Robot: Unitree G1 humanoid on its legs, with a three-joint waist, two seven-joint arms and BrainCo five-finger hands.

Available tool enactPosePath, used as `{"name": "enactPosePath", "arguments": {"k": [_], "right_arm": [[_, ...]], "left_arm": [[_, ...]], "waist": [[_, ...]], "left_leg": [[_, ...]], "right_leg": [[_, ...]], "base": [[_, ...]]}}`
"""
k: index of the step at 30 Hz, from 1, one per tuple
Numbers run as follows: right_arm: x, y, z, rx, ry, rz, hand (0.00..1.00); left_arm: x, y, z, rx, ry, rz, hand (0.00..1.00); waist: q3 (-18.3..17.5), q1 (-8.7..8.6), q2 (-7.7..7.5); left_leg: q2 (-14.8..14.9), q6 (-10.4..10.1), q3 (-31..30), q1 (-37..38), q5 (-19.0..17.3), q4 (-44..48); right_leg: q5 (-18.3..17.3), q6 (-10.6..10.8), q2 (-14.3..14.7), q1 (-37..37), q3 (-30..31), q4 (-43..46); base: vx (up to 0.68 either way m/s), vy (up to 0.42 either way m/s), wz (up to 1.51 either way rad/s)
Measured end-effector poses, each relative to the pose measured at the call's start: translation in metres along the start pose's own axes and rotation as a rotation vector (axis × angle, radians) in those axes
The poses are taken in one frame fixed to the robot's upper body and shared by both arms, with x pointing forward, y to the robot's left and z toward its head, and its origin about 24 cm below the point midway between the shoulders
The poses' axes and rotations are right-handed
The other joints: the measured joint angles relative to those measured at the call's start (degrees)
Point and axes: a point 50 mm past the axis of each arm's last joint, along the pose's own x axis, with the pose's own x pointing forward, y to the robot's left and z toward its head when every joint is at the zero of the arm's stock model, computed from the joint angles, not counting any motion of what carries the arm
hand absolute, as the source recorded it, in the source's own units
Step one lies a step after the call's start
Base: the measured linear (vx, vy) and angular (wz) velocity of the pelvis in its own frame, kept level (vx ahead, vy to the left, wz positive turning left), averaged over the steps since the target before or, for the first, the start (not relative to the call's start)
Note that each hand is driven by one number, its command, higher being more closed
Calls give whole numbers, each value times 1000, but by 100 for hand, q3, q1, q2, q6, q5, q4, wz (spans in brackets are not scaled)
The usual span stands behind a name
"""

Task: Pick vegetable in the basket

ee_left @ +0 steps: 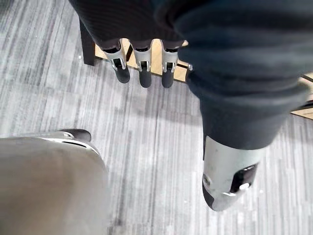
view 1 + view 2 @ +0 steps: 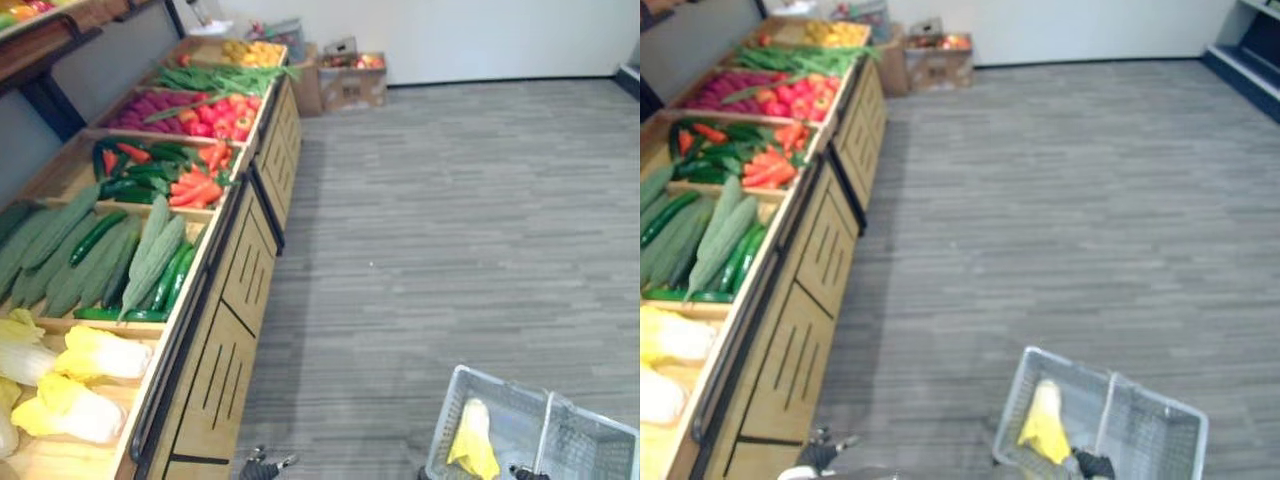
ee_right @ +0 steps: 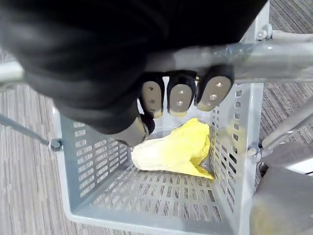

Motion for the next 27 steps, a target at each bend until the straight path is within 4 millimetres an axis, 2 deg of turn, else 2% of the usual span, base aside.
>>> {"name": "enactPosePath", "arguments": {"k": [4, 10, 12, 13, 14, 16, 17, 18, 19, 21, 23, 24, 25, 26, 27], "right_arm": [[1, 13, 3, 34, -7, 31, 100], [3, 15, 9, 104, -24, 21, 100], [4, 12, 11, 149, -33, 6, 100], [4, 13, 15, 220, -61, -9, 100], [4, 15, 18, 240, -76, -6, 100], [2, 22, 19, 276, -103, 5, 100], [2, 24, 17, 276, -98, 8, 100], [1, 27, 15, 267, -94, 18, 100], [1, 30, 15, 264, -91, 25, 100], [0, 34, 14, 263, -90, 36, 100], [1, 40, 15, 301, -87, 37, 100], [0, 40, 14, 309, -83, 34, 100], [-1, 38, 9, 310, -69, 25, 100], [-1, 35, 8, 311, -63, 13, 100], [-1, 34, 9, 317, -68, 9, 100]], "left_arm": [[-1, 6, -5, 14, 14, 10, 0], [-2, 4, -7, 82, 12, -12, 0], [-2, 3, -6, 92, 2, -24, 0], [-3, 1, -6, 96, 0, -32, 0], [-3, 3, -6, 99, 0, -31, 0], [-3, 7, -6, 100, 1, -23, 0], [-3, 7, -8, 99, 7, -23, 0], [-3, 9, -10, 90, 11, -16, 0], [-3, 10, -8, 83, 9, -11, 0], [-3, 9, -7, 64, 7, -7, 0], [-1, 7, -2, 44, 2, -2, 0], [0, 7, -2, 39, 3, -1, 0], [1, 6, 1, 9, -1, 5, 0], [0, 0, 1, -27, 2, 0, 0], [1, -3, 4, -45, -6, -2, 0]], "waist": [[56, 2, -105], [86, 31, -153], [119, 50, -137], [192, 74, -118], [239, 61, -140], [368, 2, -282], [370, -19, -329], [373, -11, -371], [358, -4, -363], [352, -18, -323], [428, -26, -286], [428, -28, -290], [428, -41, -285], [401, -65, -205], [386, -60, -160]], "left_leg": [[-143, 67, 22, -2, -127, -79], [-255, 177, 325, -4, -340, 20], [-291, 288, 327, 18, -601, 224], [-255, 325, 400, 177, -662, 261], [-282, 343, 422, 254, -692, 299], [-419, 473, 482, 647, -882, 361], [-437, 526, 501, 758, -924, 343], [-446, 587, 481, 917, -1001, 300], [-419, 587, 474, 996, -1038, 220], [-304, 530, 472, 1013, -1097, 157], [-79, 377, 446, 1259, -1165, -66], [-52, 322, 439, 1351, -1171, -117], [-4, 250, 404, 1536, -1213, -284], [111, 229, 267, 1668, -1196, -313], [180, 207, 260, 1672, -1086, -230]], "right_leg": [[138, 67, -117, -17, 5, -124], [131, 126, -202, -214, 307, 5], [-199, 209, -196, -514, 349, 825], [-490, 128, -143, -1114, 246, 2320], [-510, 88, -165, -1376, 142, 2986], [-294, -98, -451, -1951, -140, 4630], [-363, -120, -544, -2013, -200, 4877], [-469, -283, -616, -2083, -435, 5009], [-513, -352, -618, -2237, -676, 4865], [-509, -350, -514, -2424, -1039, 4355], [-366, -211, -266, -2488, -1353, 3031], [-325, -149, -241, -2485, -1353, 2694], [-174, -202, -188, -2459, -1327, 2249], [62, -481, -123, -2459, -1347, 2562], [-103, -529, -124, -2501, -1391, 2756]], "base": [[-16, 98, -1], [29, 59, -27], [54, 66, -35], [8, 39, -23], [18, 45, -19], [59, 55, -1], [102, 63, 4], [182, 51, 7], [223, 30, 6], [238, -33, 4], [382, -117, 12], [463, -179, 25], [635, -268, 41], [548, -232, 38], [675, -331, 28]]}}
